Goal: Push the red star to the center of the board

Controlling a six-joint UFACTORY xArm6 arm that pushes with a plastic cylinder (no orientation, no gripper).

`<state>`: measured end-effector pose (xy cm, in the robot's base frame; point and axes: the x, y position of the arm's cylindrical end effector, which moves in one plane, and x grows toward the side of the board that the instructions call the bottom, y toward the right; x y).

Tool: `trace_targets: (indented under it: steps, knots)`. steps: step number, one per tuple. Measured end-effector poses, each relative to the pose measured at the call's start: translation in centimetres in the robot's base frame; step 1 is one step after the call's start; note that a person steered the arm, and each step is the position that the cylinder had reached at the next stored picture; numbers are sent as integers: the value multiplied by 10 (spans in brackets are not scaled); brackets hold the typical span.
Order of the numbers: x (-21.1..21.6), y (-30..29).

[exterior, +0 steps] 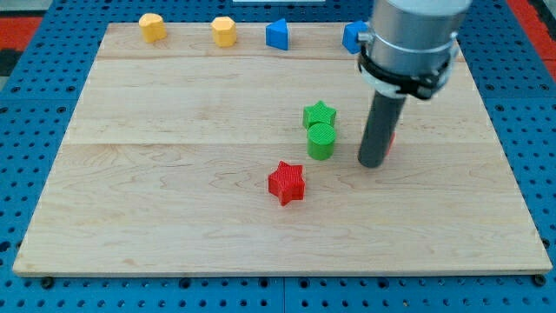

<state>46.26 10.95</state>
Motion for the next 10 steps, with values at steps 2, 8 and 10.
trace_targets:
  steps: [2,8,10]
  knots:
    - [-43,65]
    - [24,-153]
    - [9,-177]
